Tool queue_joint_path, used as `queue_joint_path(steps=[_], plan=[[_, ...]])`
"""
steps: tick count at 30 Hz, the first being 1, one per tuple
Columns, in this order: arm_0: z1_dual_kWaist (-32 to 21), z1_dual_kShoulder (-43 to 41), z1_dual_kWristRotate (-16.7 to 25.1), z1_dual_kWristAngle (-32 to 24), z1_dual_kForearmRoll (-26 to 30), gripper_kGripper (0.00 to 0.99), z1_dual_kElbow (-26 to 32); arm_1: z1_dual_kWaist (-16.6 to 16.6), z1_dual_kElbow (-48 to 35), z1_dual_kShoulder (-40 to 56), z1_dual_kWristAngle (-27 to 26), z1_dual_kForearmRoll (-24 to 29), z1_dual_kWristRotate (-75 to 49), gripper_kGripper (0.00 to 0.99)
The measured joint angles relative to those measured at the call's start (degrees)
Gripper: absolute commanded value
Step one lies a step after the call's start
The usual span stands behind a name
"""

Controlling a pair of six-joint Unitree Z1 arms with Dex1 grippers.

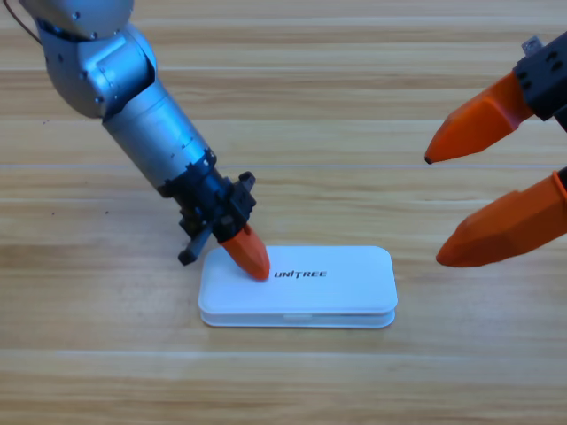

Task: Clean up eraser and pencils

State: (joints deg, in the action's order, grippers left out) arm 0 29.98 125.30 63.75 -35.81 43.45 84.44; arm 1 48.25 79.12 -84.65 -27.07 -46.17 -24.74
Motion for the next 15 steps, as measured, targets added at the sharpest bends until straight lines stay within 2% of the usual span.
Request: queue_joint_path(steps=[15], plan=[[0.6,-0.4,-0.3,0.0,-1.6,0.000,-1.6,0.2,0.0,-0.1,0.0,0.0,0.0,0.946]])
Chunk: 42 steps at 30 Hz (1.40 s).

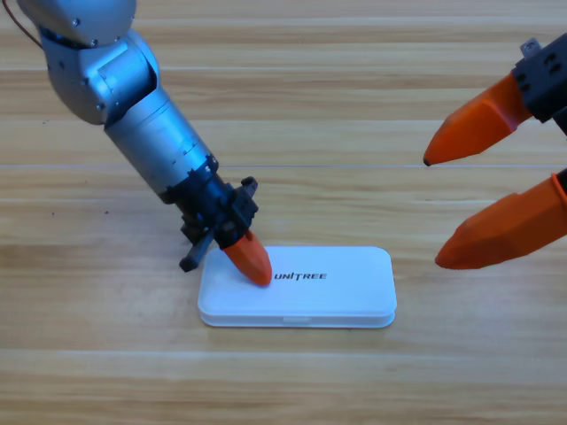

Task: Clean up eraser and pencils

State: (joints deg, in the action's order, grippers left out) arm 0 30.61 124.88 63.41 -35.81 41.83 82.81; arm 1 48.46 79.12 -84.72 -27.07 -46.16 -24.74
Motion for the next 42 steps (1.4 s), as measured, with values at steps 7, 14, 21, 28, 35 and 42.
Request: queue_joint_path(steps=[7,14,21,28,35,42], plan=[[0.1,-0.5,0.0,0.0,-1.0,0.000,-1.2,0.0,0.0,0.0,0.0,0.0,0.0,0.946],[0.2,-0.7,0.0,0.0,-1.8,0.000,-1.9,0.0,0.0,-0.2,0.0,0.0,0.0,0.946],[0.3,-1.4,-1.9,0.4,-1.2,0.658,-1.8,0.0,0.0,-0.4,0.0,0.0,0.0,0.946],[0.5,-8.1,-3.3,2.6,7.1,0.963,3.7,0.0,0.0,-1.7,0.0,0.0,0.0,0.946],[0.5,-22.6,-4.6,2.0,13.6,0.990,5.1,0.0,0.0,-2.4,0.0,0.0,0.0,0.946],[2.2,-35.5,-4.9,-1.8,18.3,0.990,2.4,0.0,0.0,-2.4,0.0,0.0,0.0,0.946]])
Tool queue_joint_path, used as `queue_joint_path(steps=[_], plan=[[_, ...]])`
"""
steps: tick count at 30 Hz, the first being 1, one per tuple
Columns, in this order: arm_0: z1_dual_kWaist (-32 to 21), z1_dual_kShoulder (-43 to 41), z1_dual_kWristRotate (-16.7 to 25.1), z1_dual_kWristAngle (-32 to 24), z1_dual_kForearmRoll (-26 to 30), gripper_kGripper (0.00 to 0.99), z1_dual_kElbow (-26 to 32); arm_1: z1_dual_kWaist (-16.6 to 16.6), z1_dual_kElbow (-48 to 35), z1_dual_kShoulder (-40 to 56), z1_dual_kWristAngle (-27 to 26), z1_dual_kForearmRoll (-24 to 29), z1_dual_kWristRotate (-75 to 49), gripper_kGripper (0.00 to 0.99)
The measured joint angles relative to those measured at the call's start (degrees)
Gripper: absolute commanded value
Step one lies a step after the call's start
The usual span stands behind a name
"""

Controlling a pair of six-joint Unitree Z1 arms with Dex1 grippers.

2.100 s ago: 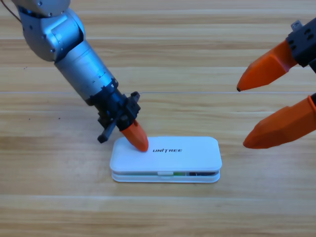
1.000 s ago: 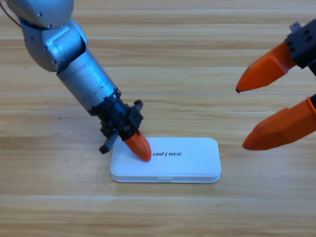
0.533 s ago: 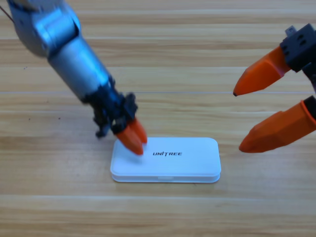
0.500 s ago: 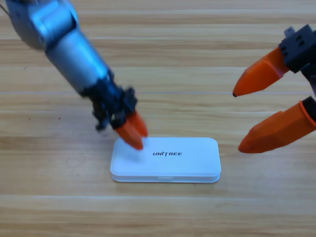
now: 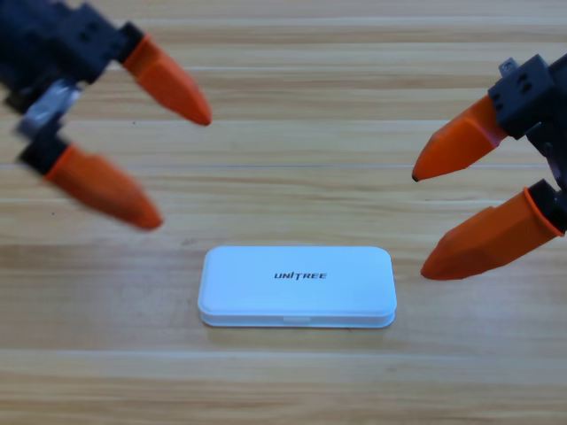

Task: Clean up eraser and pencils

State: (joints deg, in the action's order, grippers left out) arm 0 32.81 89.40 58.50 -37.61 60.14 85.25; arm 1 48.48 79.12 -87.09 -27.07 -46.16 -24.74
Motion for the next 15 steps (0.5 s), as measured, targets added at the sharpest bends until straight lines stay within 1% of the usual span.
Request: queue_joint_path(steps=[3,7,11,15], plan=[[3.2,-3.1,-0.8,0.0,0.0,0.990,-1.8,0.0,0.0,0.0,0.0,0.0,0.0,0.946],[6.8,-4.2,-1.0,-0.1,-0.1,0.990,-2.7,0.0,0.0,0.0,0.0,0.0,0.0,0.946],[8.1,-4.1,-1.0,-0.1,-1.3,0.990,-4.8,0.1,0.0,0.0,0.0,0.0,0.0,0.946],[8.4,-3.8,-1.0,-0.1,-2.1,0.990,-5.3,0.1,0.0,0.0,0.0,0.0,0.0,0.946]])
